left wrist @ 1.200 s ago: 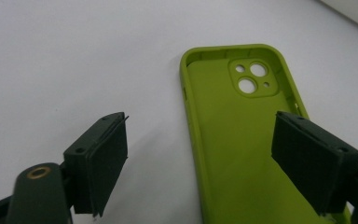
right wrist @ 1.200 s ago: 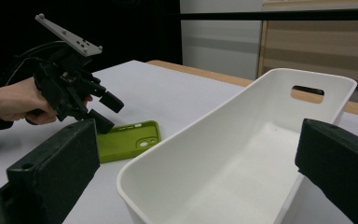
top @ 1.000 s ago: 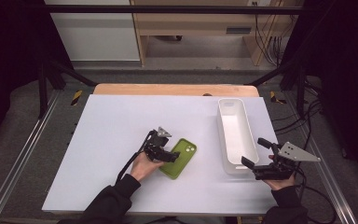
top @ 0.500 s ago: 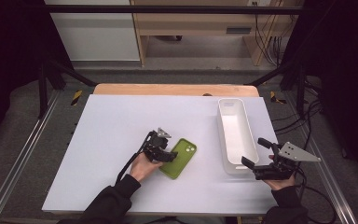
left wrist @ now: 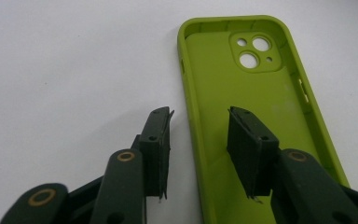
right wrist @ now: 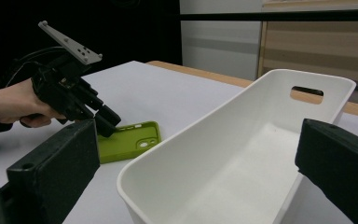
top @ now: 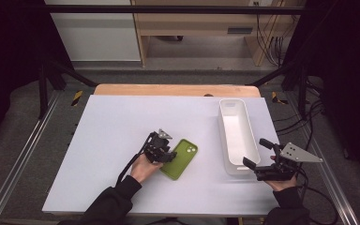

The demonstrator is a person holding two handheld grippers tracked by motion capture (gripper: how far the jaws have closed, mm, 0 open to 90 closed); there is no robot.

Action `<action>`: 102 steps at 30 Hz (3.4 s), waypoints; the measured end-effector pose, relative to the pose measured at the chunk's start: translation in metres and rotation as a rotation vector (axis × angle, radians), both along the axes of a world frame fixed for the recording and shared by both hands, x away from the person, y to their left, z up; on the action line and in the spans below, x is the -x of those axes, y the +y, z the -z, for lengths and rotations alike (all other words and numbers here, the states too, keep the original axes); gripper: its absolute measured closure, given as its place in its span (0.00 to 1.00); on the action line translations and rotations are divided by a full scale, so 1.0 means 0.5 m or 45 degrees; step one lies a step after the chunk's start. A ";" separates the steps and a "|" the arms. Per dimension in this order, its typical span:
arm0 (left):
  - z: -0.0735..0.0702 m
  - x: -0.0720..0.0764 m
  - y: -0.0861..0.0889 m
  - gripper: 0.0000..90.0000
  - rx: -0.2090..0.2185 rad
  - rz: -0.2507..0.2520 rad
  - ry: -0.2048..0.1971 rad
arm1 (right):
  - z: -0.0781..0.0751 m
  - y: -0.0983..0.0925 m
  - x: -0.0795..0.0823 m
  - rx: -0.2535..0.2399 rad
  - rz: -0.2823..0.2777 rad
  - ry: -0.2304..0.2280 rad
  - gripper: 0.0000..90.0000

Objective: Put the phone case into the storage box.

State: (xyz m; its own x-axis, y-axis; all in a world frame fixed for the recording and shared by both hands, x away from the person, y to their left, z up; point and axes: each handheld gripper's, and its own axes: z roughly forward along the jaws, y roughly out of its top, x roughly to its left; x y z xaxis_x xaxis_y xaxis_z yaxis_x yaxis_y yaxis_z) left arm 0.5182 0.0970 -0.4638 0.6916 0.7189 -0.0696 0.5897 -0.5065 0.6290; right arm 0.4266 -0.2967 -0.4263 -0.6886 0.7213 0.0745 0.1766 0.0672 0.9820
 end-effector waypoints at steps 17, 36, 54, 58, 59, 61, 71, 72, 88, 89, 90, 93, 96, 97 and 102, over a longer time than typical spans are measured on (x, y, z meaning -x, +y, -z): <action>0.000 0.002 -0.003 0.84 -0.015 0.008 0.012 | 0.000 0.000 0.000 0.002 -0.002 0.001 0.00; -0.004 0.005 -0.005 0.94 -0.043 -0.022 0.015 | 0.000 0.000 0.000 0.002 -0.002 -0.001 0.00; -0.005 0.007 -0.007 0.96 -0.057 -0.042 0.000 | -0.001 -0.001 0.000 -0.011 -0.005 -0.001 0.00; -0.006 0.008 -0.006 0.96 -0.061 -0.035 -0.007 | -0.001 -0.001 0.000 -0.013 -0.005 -0.004 0.00; -0.007 0.009 -0.006 0.96 -0.062 -0.033 -0.015 | -0.001 -0.001 0.000 -0.011 -0.004 -0.003 0.00; -0.010 0.010 -0.006 0.97 -0.061 -0.031 -0.034 | -0.001 -0.001 0.000 -0.011 -0.005 -0.002 0.00; -0.032 0.018 0.005 0.97 -0.023 -0.029 -0.098 | -0.001 -0.002 0.000 -0.016 -0.005 -0.002 0.00; -0.034 0.018 0.006 0.97 -0.022 -0.027 -0.101 | -0.002 -0.002 0.000 -0.015 -0.005 -0.005 0.00; -0.061 0.028 0.019 0.97 0.020 -0.010 -0.169 | -0.002 -0.002 0.000 -0.014 -0.004 -0.001 0.00; -0.064 0.028 0.022 0.97 0.023 -0.010 -0.174 | -0.002 -0.002 0.000 -0.013 -0.003 -0.002 0.00; -0.067 0.029 0.024 0.97 0.025 -0.010 -0.180 | -0.002 -0.002 0.000 -0.013 -0.003 -0.002 0.00; -0.076 0.031 0.031 0.97 0.035 -0.009 -0.199 | -0.002 -0.001 0.000 -0.010 -0.003 -0.002 0.00; -0.084 0.034 0.036 0.97 0.044 -0.005 -0.220 | -0.002 -0.001 0.000 -0.008 -0.004 0.001 0.00; -0.086 0.035 0.037 0.97 0.043 -0.004 -0.224 | -0.002 -0.001 0.000 -0.008 -0.005 0.002 0.00; -0.096 0.040 0.042 0.97 0.045 0.008 -0.254 | -0.003 -0.001 0.000 -0.012 -0.004 -0.001 0.00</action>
